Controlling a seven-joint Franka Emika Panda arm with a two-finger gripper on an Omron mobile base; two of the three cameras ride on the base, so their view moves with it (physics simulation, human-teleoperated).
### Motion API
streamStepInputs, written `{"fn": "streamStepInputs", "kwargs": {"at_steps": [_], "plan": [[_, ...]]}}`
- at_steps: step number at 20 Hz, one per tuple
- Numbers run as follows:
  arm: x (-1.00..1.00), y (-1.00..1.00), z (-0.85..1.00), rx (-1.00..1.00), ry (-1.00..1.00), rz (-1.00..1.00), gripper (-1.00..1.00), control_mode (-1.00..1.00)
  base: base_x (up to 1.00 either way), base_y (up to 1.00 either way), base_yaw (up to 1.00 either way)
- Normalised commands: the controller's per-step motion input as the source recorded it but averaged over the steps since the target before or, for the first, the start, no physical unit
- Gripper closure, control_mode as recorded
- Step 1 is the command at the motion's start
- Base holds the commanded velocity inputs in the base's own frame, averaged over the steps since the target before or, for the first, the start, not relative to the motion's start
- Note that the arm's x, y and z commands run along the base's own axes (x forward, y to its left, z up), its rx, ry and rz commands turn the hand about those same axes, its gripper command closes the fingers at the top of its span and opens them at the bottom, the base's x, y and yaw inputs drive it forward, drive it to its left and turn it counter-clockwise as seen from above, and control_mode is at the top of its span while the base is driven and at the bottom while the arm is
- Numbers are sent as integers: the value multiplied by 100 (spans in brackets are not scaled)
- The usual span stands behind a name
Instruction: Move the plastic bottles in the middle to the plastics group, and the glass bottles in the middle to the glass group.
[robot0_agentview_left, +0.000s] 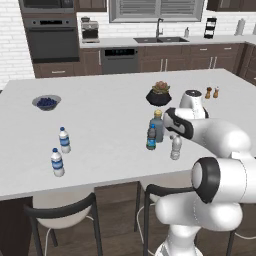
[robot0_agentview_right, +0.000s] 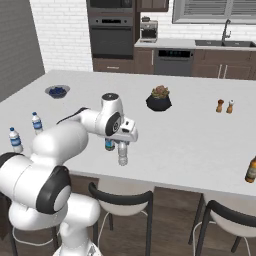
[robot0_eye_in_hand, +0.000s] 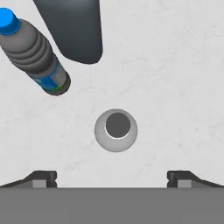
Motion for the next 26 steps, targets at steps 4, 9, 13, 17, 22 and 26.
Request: {"fn": "streamStepInputs", "kwargs": {"at_steps": [4,9,13,17,22,26], "plan": [[14,-2,-1,0,-2,0,-100,-100,0,0,0],[5,0,-4,0,-4,0,-100,-100,0,0,0],[4,0,-17,0,-5,0,-100,-100,0,0,0],[0,0,-21,0,0,0,-100,-100,0,0,0],[7,0,-16,0,0,0,-100,-100,0,0,0],[7,-3,0,0,0,0,-100,-100,0,0,0]]}}
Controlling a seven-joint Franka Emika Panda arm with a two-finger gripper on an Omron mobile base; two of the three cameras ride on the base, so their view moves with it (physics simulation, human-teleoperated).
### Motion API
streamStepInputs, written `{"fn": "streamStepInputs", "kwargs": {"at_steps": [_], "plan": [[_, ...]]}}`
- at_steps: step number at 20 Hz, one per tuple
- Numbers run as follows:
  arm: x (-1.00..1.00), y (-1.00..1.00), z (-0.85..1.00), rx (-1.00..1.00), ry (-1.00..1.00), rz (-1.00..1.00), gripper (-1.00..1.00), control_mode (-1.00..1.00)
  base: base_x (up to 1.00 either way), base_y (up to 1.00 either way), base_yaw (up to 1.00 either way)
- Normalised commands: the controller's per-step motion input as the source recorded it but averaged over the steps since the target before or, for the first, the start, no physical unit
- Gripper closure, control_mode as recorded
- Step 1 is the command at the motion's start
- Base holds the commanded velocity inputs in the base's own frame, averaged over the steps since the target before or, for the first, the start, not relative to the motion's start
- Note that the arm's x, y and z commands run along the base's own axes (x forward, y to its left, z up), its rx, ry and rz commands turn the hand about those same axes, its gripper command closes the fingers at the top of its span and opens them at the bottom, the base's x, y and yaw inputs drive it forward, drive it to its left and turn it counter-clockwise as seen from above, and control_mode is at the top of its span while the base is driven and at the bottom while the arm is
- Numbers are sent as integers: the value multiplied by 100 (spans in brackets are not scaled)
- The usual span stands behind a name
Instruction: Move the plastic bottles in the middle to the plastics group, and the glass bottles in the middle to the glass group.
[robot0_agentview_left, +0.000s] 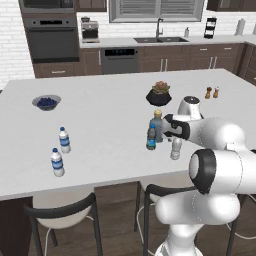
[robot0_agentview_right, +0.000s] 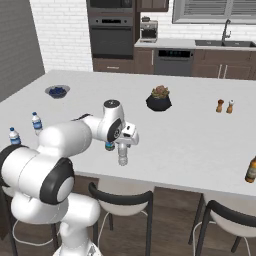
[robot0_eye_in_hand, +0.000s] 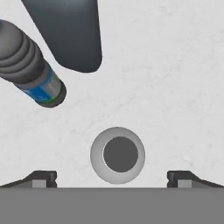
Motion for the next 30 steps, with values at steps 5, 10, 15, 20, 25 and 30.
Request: {"fn": "streamStepInputs", "kwargs": {"at_steps": [5,10,15,20,25,30], "plan": [[11,-9,0,0,0,0,-100,-100,0,0,0],[2,-4,-6,0,0,0,-100,-100,0,0,0],[5,0,-16,0,0,0,-100,-100,0,0,0],[15,0,-5,0,0,0,-100,-100,0,0,0],[1,0,-3,0,0,0,-100,-100,0,0,0],[0,0,0,0,0,0,-100,-100,0,0,0]]}}
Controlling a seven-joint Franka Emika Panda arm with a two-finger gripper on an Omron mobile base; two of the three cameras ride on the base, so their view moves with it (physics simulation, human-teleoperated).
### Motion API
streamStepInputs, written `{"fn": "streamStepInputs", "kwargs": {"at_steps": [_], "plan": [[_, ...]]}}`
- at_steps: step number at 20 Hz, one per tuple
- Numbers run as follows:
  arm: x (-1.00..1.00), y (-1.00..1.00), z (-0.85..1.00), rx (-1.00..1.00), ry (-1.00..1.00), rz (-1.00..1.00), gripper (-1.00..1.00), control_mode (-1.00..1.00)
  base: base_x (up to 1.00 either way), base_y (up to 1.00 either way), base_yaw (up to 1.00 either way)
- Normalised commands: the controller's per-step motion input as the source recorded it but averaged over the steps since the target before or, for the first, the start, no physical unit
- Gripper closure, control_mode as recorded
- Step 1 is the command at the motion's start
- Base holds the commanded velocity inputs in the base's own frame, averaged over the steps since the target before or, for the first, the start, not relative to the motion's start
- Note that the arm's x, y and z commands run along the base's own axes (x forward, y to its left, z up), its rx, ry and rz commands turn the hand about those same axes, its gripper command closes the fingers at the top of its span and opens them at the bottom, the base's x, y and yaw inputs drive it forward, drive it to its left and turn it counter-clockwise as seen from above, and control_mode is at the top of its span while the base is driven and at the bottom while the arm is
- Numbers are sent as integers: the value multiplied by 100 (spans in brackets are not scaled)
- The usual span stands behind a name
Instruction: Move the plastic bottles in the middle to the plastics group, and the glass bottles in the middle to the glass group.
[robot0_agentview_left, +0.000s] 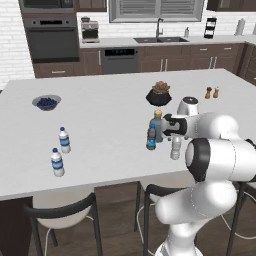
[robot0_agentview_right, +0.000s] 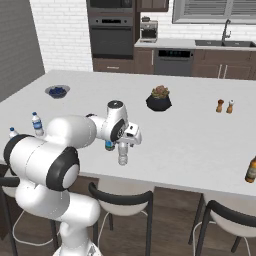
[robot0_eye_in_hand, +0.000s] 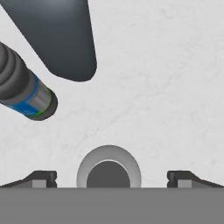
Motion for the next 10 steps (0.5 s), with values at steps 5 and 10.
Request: {"fn": "streamStepInputs", "kwargs": {"at_steps": [5,10], "plan": [[0,0,0,0,0,0,100,-100,0,0,0],[0,0,0,0,0,0,100,-100,0,0,0]]}}
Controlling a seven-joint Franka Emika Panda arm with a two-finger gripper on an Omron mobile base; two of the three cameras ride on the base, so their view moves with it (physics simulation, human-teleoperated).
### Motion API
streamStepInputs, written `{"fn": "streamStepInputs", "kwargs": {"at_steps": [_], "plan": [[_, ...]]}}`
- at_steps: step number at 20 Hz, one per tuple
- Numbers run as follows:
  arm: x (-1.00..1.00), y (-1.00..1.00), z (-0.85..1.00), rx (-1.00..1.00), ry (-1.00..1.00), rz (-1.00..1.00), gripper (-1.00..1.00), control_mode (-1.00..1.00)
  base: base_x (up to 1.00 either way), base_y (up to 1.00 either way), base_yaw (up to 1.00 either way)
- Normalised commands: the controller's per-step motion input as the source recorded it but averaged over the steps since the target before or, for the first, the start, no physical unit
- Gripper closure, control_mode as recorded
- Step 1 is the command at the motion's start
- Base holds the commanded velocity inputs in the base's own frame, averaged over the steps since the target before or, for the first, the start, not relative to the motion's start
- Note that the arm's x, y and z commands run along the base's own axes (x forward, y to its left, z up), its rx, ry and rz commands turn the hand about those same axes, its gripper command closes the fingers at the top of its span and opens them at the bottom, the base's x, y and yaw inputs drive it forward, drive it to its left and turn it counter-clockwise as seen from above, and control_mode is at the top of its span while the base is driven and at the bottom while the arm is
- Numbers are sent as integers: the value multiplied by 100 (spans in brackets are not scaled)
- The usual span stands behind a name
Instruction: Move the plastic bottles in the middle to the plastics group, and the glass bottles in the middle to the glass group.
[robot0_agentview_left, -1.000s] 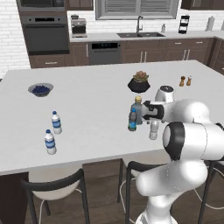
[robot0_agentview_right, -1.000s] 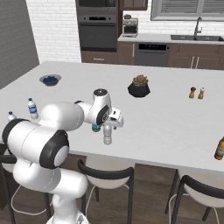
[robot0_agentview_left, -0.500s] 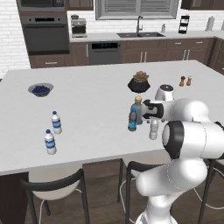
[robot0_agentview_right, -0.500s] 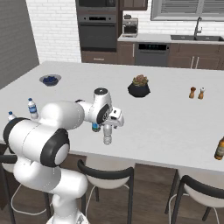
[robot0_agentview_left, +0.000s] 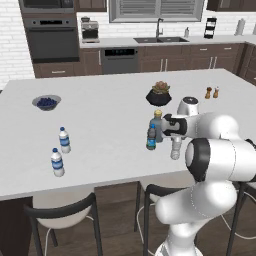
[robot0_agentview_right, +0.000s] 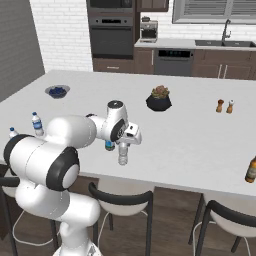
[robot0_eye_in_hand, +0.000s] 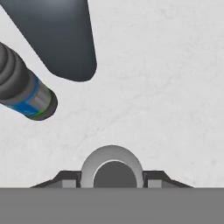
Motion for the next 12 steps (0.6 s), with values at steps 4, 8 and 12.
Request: {"fn": "streamStepInputs", "kwargs": {"at_steps": [4,8,12], "plan": [[-9,0,0,0,0,0,100,-100,0,0,0],[-56,3,17,0,-5,0,100,-100,0,0,0],[-74,19,45,0,-5,1,100,-100,0,0,0]]}}
